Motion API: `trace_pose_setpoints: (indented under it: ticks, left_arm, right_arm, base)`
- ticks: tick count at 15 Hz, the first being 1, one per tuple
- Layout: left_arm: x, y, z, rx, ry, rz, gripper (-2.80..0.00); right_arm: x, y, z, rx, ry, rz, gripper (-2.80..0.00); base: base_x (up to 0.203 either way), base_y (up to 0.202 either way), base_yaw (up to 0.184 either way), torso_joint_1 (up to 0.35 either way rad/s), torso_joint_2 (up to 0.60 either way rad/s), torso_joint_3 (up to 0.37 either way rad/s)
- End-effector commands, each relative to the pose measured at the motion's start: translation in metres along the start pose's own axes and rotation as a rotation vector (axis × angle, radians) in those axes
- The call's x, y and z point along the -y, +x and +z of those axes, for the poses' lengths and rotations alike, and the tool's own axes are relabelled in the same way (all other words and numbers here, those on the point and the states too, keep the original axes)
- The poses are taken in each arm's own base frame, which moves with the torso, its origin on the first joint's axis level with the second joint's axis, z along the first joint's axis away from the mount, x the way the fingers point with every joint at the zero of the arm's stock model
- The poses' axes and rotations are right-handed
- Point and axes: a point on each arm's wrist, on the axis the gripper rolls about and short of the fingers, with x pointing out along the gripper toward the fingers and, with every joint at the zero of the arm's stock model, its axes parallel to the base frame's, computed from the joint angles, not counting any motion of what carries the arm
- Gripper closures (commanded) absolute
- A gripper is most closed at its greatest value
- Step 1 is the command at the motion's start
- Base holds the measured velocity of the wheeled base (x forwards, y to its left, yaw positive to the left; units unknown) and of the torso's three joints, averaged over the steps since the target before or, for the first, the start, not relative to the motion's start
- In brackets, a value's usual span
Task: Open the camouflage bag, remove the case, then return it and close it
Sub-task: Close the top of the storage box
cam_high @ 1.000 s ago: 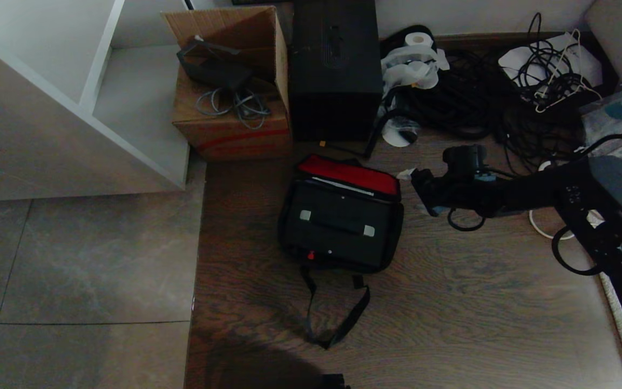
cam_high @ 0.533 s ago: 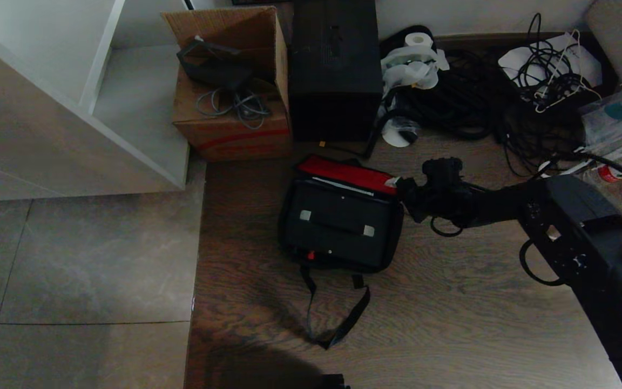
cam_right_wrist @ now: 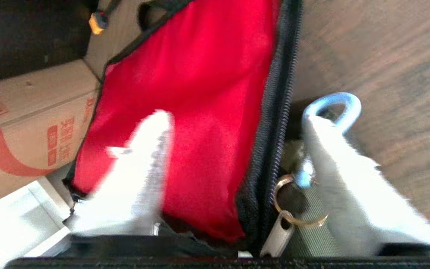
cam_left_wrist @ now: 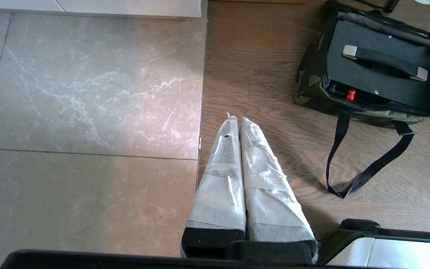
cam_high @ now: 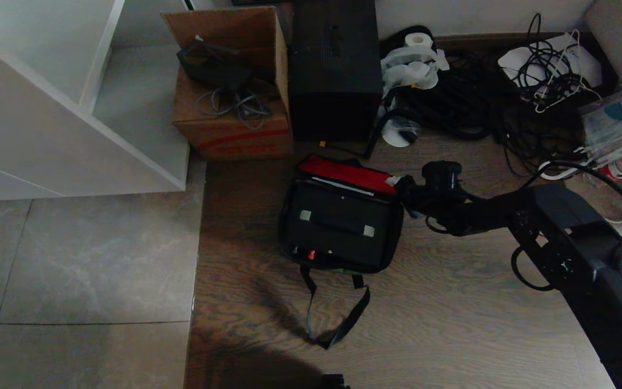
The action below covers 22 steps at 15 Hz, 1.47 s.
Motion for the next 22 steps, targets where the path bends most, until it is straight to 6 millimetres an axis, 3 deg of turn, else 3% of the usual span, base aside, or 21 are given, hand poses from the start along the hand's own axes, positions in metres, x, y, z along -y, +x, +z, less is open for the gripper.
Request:
trace_pose_setpoints:
  ticks: [1,12,20,22]
  left_arm:
    - [0.000,0.001,-0.003,-0.008,-0.002,0.001,0.00]
    - [0.000,0.001,-0.003,-0.008,0.000,0.001,0.00]
    - [0.000,0.001,-0.003,-0.007,0.000,0.001,0.00]
    - [0.000,0.001,-0.003,-0.008,-0.001,0.001,0.00]
  right_arm:
    - [0.000,0.001,0.001,0.022,-0.023,0.033,0.00]
    - [-0.009,-0.002,0.008,0.050,-0.163,0.068,0.00]
    - [-0.031,-0.025,0.019,0.030,-0.233,0.102,0.00]
    - [-0.032,-0.033,0.017,0.017,-0.249,0.181,0.00]
  base:
    - [0.000,0.000,0.000,0.000,0.00,0.000]
    - [0.000,0.000,0.000,0.000,0.00,0.000]
    - [0.000,0.000,0.000,0.000,0.00,0.000]
    - [0.000,0.000,0.000,0.000,0.00,0.000]
